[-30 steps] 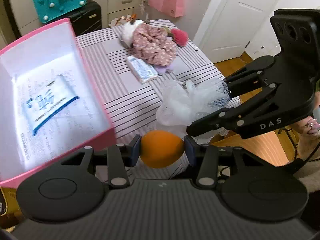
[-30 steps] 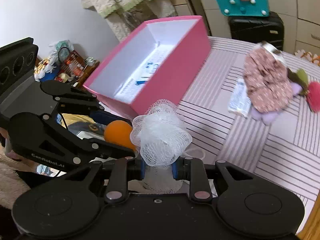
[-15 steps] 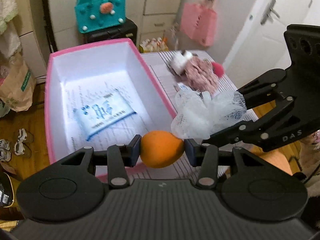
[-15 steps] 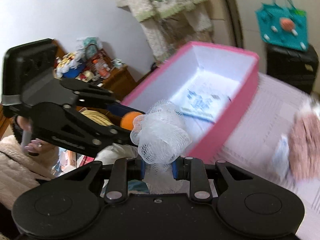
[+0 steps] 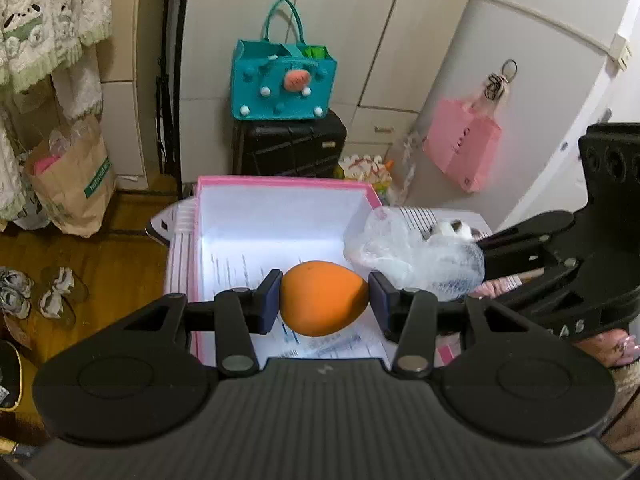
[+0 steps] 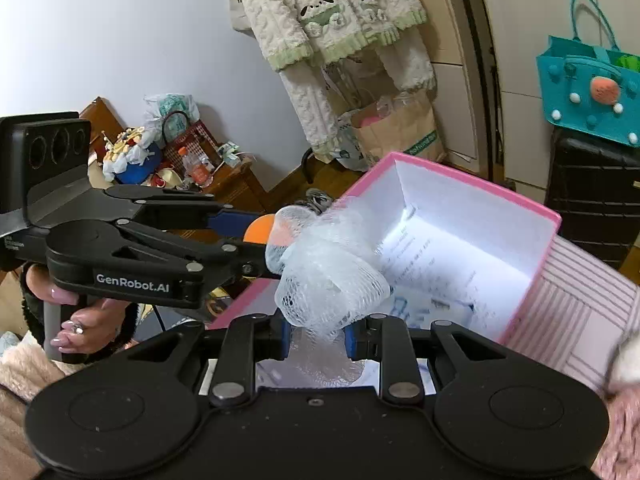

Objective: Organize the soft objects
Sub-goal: 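Carry the orange sponge and white puff together over the pink shoebox, then open both grippers to drop the sponge and puff into the box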

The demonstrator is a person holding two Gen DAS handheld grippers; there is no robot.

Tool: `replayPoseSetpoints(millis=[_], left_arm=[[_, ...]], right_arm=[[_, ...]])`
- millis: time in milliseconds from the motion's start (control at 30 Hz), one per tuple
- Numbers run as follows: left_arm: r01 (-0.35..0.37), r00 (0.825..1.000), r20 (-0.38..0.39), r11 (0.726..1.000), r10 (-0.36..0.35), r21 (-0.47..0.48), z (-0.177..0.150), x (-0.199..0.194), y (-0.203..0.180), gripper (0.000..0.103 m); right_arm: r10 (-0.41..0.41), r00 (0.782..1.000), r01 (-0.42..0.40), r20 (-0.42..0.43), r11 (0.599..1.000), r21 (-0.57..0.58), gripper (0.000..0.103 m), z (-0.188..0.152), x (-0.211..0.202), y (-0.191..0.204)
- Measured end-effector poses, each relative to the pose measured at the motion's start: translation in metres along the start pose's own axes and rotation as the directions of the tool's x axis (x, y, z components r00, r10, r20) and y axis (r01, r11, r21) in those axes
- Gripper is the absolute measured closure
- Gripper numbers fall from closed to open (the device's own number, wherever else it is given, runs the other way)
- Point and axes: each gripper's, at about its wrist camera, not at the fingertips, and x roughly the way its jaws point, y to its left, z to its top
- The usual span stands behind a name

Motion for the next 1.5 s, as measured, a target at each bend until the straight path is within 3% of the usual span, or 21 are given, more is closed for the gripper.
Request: replayPoseSetpoints(millis=[200, 367, 500, 700, 733, 800, 967, 1067, 1200, 1500], left_arm=[[-0.036, 0.999, -0.014, 0.999, 0.037, 0.013, 0.017, 0.026, 0.009, 0.058], [-0.127, 0.988, -0.078, 0.991, 0.13, 0.051, 0.029, 0.072, 0.015, 0.058], [-0.142, 0.978, -0.145, 0.987, 0.152, 0.074, 0.031, 0.103, 0.018, 0.058], [-0.177, 0.976, -0.112, 0.981, 0.185, 0.074, 0.037, 0.12, 0.023, 0.058], [-0.192, 0.975, -0.096, 0.979, 0.198, 0.073, 0.038, 0.12, 0.023, 0.058], [-0.183, 0.979, -0.078, 0.981, 0.187, 0.066, 0.042, 0.12, 0.025, 0.058], [-0.164, 0.981, -0.097, 0.984, 0.17, 0.073, 0.044, 0.13, 0.023, 0.057], [-0.165, 0.977, -0.121, 0.983, 0.174, 0.083, 0.04, 0.136, 0.021, 0.056], [-0.17, 0.974, -0.138, 0.983, 0.179, 0.074, 0.037, 0.141, 0.023, 0.051], [-0.176, 0.98, -0.078, 0.979, 0.184, 0.101, 0.039, 0.124, 0.015, 0.043]], right_arm=[[-0.035, 0.996, 0.038, -0.081, 0.999, 0.026, 0.074, 0.01, 0.04, -0.02], [-0.12, 0.981, 0.121, -0.153, 0.993, 0.002, 0.074, 0.005, 0.079, -0.043], [-0.104, 0.974, 0.102, -0.204, 0.995, -0.021, 0.07, 0.002, 0.104, -0.049], [-0.093, 0.96, 0.079, -0.265, 0.995, -0.063, 0.066, 0.012, 0.126, -0.051], [-0.09, 0.961, 0.074, -0.261, 0.995, -0.071, 0.063, 0.013, 0.126, -0.05], [-0.13, 0.957, 0.103, -0.259, 0.988, -0.116, 0.049, 0.017, 0.126, -0.046], [-0.238, 0.949, 0.195, -0.206, 0.958, -0.209, 0.028, 0.02, 0.118, -0.041], [-0.25, 0.952, 0.205, -0.178, 0.95, -0.235, 0.023, 0.016, 0.11, -0.037], [-0.332, 0.936, 0.283, -0.113, 0.905, -0.318, 0.02, 0.009, 0.095, -0.026], [-0.33, 0.944, 0.308, -0.024, 0.904, -0.295, 0.02, -0.009, 0.057, -0.019]])
